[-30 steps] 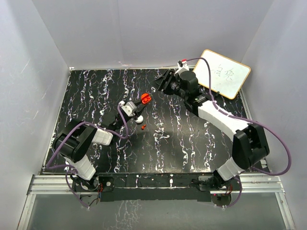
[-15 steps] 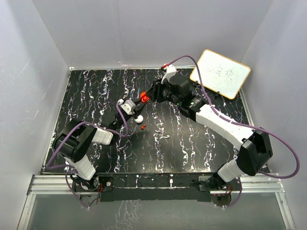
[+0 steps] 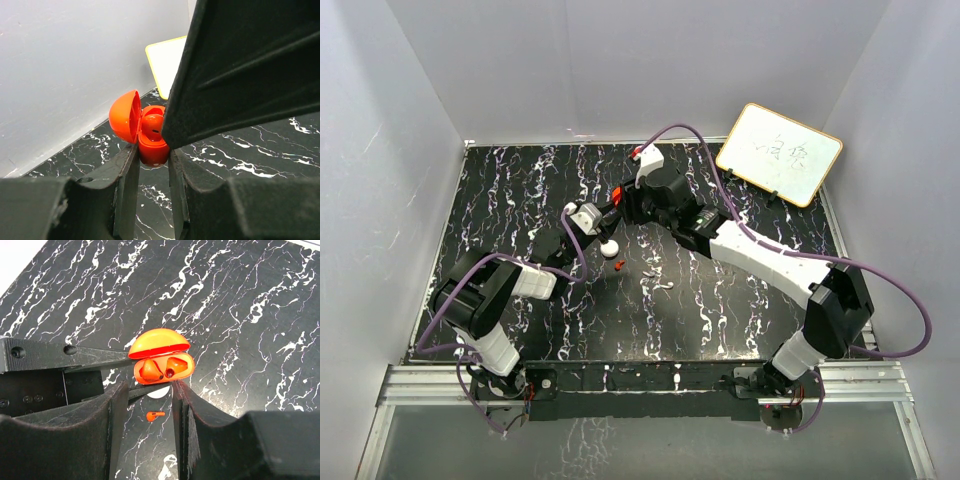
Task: Insert the wireless bluetooth earbuds into the charging case
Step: Adjust the earbud with the charging case.
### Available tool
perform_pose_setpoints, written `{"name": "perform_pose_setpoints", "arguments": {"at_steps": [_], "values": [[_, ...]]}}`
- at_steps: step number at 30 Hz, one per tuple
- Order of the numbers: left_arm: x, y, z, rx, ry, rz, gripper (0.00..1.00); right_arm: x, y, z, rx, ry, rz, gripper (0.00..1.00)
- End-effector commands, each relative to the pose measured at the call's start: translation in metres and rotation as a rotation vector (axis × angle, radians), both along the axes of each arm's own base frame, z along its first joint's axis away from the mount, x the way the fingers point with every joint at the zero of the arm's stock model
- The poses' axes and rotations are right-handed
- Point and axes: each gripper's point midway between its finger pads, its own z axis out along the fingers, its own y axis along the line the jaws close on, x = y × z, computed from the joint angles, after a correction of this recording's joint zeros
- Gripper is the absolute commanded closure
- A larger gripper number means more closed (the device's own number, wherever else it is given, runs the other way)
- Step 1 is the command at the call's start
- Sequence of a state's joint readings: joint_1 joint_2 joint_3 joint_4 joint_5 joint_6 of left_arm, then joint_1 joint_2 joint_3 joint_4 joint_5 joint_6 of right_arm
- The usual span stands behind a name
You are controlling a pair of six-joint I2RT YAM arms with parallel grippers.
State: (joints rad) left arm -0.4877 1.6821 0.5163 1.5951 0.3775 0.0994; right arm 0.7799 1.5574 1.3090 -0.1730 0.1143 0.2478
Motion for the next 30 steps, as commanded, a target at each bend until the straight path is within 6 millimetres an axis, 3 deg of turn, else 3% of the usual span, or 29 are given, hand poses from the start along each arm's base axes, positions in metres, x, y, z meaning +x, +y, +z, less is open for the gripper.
{"name": "perform_pose_setpoints", "arguments": {"at_steps": [1,10,30], "values": [[-0.011,0.002,0.056,-0.100,-0.170,-0.011,1.00,0.009,0.003,0.034,0.022,-0.100,-0.031,0.62],[-0.013,0.004,0.055,-0.100,-0.168,-0.008,1.00,0.009,0.006,0.043,0.021,-0.129,-0.041,0.62],[-0.017,0.003,0.056,-0.107,-0.170,-0.018,1.00,0.013,0.015,0.041,0.027,-0.141,-0.034,0.67]]}}
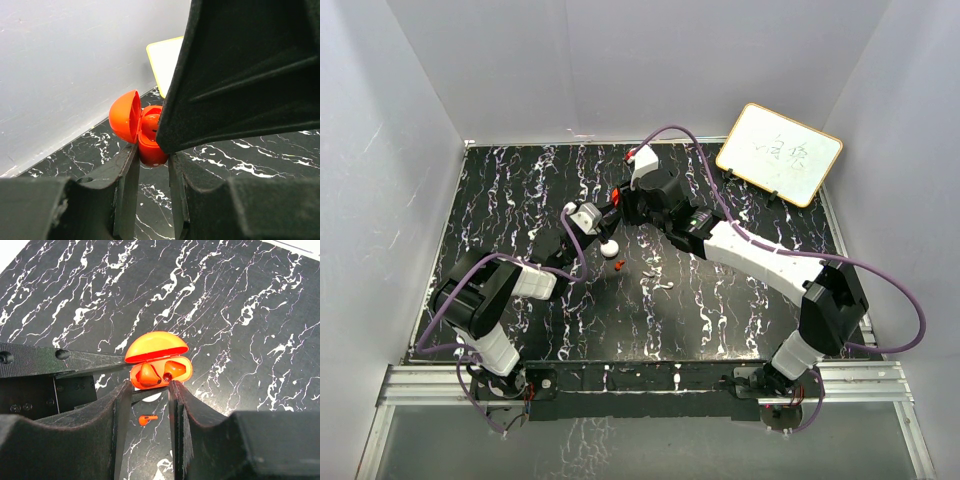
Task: Insert the wireless bluetooth earbuds into the charging case
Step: Adjust the earbud with the charging case.
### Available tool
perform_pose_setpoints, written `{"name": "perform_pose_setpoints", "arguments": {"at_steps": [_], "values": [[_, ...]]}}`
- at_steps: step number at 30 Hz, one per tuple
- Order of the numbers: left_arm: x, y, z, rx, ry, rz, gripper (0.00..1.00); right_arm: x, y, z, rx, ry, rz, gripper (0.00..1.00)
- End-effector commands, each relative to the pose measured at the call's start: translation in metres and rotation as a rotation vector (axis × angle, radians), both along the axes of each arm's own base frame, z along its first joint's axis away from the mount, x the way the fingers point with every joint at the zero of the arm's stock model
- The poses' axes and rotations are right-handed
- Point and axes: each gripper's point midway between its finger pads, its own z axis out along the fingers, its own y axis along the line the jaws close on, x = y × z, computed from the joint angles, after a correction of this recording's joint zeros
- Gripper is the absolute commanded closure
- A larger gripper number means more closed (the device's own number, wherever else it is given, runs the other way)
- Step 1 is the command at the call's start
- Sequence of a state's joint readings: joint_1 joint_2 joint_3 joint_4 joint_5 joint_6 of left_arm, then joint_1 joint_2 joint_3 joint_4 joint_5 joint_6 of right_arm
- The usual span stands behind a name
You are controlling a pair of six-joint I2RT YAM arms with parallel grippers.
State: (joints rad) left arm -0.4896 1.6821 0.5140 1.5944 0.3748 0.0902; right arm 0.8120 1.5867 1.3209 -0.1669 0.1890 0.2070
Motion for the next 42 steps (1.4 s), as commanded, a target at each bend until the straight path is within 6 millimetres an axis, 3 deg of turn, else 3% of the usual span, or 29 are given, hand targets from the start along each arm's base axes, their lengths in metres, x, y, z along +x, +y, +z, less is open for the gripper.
{"name": "perform_pose_setpoints", "arguments": {"at_steps": [1,9,24,42], "values": [[-0.016,0.003,0.057,-0.102,-0.180,-0.015,1.00,0.009,0.010,0.050,0.088,-0.111,-0.007,0.67],[-0.016,0.003,0.054,-0.099,-0.174,-0.013,1.00,0.005,0.008,0.065,0.110,-0.139,-0.010,0.67],[-0.019,0.004,0.061,-0.102,-0.189,-0.015,1.00,0.009,0.011,0.056,0.091,-0.128,-0.014,0.67],[-0.016,0.002,0.063,-0.103,-0.185,-0.013,1.00,0.011,0.011,0.052,0.079,-0.123,-0.021,0.85]]}}
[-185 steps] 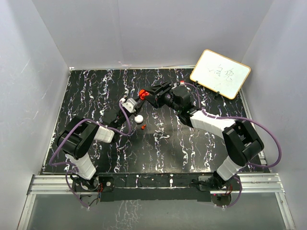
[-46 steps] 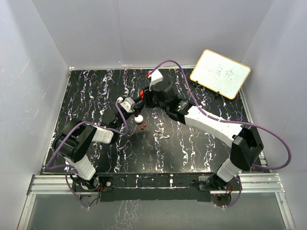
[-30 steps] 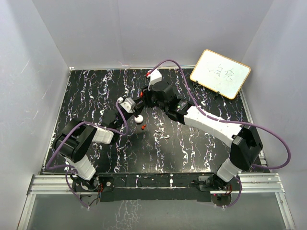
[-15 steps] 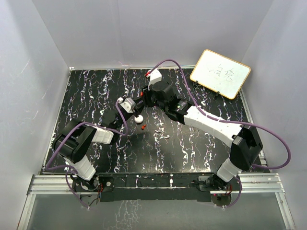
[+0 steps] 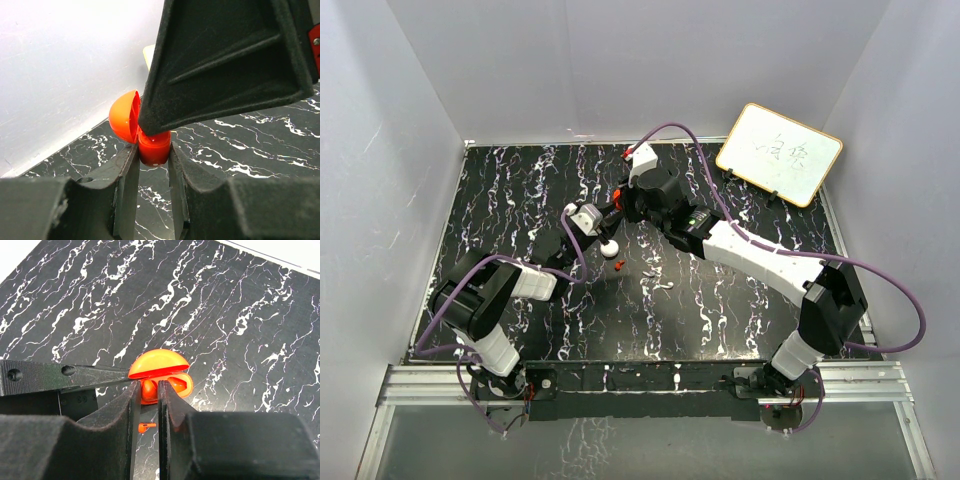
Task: Insert the wireless bluetooth earbuds into the charging case
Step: Adjust the earbud with the charging case.
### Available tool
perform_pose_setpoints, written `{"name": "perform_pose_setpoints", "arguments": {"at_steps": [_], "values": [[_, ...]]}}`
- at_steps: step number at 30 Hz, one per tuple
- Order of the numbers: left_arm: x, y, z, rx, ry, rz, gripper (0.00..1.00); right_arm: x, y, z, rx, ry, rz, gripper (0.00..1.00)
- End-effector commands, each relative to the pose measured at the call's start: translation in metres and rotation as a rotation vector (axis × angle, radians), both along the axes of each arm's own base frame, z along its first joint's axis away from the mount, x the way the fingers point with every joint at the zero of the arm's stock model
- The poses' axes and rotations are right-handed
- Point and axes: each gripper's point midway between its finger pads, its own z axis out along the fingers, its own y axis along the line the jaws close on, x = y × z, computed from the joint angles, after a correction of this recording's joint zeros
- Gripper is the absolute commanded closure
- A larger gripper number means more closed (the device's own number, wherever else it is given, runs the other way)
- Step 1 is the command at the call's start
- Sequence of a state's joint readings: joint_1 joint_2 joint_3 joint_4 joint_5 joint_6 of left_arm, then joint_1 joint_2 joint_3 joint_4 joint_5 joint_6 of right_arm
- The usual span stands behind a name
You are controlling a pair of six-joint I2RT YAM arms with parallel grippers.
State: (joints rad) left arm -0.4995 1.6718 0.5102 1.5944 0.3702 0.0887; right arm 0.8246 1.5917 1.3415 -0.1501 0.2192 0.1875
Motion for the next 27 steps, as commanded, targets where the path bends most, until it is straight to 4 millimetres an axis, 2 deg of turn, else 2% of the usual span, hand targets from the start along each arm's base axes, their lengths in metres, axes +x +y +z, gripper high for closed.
{"name": "perform_pose_setpoints", "arguments": {"at_steps": [1,5,15,16,19,23,27], "values": [[-0.013,0.004,0.060,-0.098,-0.179,-0.007,1.00,0.008,0.008,0.042,0.080,-0.085,-0.011,0.86],[-0.010,0.003,0.058,-0.093,-0.172,-0.006,1.00,0.008,0.006,0.047,0.088,-0.098,-0.021,0.91],[-0.009,0.001,0.054,-0.094,-0.161,-0.008,1.00,0.007,0.000,0.058,0.107,-0.126,-0.036,0.91],[-0.009,0.002,0.054,-0.095,-0.164,-0.008,1.00,0.007,0.001,0.058,0.106,-0.126,-0.034,0.90],[-0.009,0.002,0.057,-0.096,-0.168,-0.007,1.00,0.007,0.001,0.055,0.098,-0.121,-0.030,0.78],[-0.009,0.002,0.061,-0.093,-0.172,-0.003,1.00,0.007,0.002,0.049,0.083,-0.109,-0.027,0.72],[-0.009,0.002,0.065,-0.094,-0.177,-0.005,1.00,0.007,0.002,0.044,0.076,-0.099,-0.024,0.71]]}}
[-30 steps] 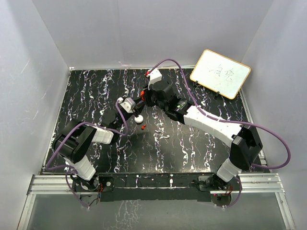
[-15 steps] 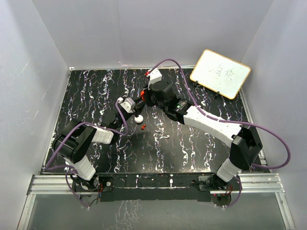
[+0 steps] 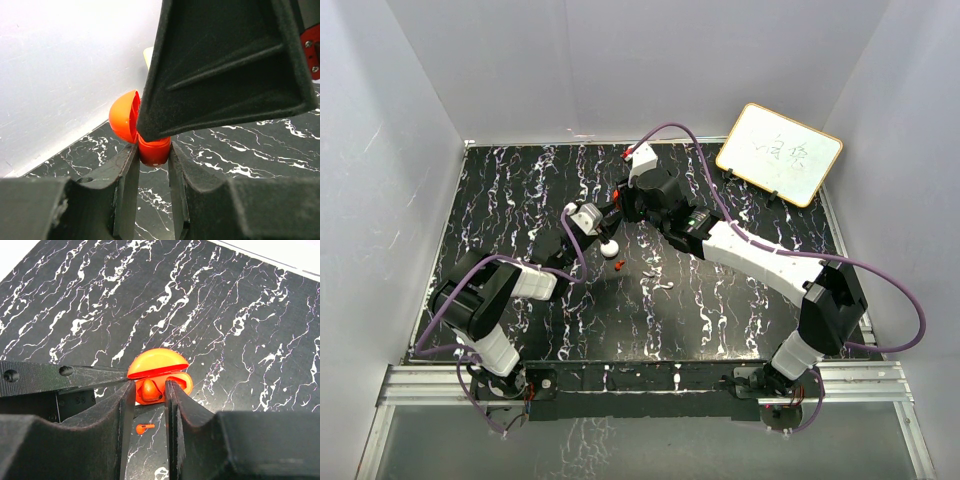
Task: Insert the wireless bluetooth earbuds into the charging case
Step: Adjust the earbud with the charging case.
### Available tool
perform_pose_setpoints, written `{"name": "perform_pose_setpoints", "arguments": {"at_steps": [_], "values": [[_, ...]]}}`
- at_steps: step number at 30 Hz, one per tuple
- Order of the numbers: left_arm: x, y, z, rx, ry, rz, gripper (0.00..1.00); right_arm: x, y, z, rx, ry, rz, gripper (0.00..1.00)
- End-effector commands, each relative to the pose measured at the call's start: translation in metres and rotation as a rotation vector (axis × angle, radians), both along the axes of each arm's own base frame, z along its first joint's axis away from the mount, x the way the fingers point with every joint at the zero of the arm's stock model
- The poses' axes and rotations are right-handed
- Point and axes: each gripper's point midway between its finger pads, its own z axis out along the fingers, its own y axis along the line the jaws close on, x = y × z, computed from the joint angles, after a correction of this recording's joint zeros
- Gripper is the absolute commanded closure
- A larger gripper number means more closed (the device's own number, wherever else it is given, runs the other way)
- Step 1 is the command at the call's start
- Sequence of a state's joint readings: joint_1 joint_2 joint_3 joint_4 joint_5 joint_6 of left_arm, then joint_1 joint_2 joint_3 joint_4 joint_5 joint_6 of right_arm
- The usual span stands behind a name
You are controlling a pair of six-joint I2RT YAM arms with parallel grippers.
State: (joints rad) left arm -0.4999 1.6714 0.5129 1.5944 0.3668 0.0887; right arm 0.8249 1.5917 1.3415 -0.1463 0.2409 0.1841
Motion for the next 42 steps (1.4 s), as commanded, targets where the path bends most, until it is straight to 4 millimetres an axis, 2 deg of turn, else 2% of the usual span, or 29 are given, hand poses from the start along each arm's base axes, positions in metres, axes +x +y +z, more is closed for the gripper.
{"name": "perform_pose_setpoints", "arguments": {"at_steps": [1,8,18,25,36,42], "values": [[-0.010,0.002,0.064,-0.091,-0.176,-0.008,1.00,0.004,0.005,0.043,0.080,-0.090,-0.005,0.71],[-0.009,0.001,0.067,-0.093,-0.174,-0.011,1.00,0.005,0.006,0.039,0.064,-0.086,-0.005,0.72],[-0.005,-0.001,0.067,-0.090,-0.147,-0.007,1.00,0.006,0.001,0.035,0.037,-0.093,-0.022,0.85],[0.001,-0.003,0.055,-0.071,-0.111,-0.004,1.00,0.005,-0.004,0.051,0.074,-0.131,-0.040,0.90],[0.008,-0.009,0.035,-0.070,-0.064,-0.014,1.00,0.004,-0.014,0.074,0.127,-0.180,-0.078,0.90],[0.009,-0.011,0.026,-0.070,-0.043,-0.022,1.00,0.004,-0.017,0.078,0.138,-0.192,-0.088,0.91]]}}
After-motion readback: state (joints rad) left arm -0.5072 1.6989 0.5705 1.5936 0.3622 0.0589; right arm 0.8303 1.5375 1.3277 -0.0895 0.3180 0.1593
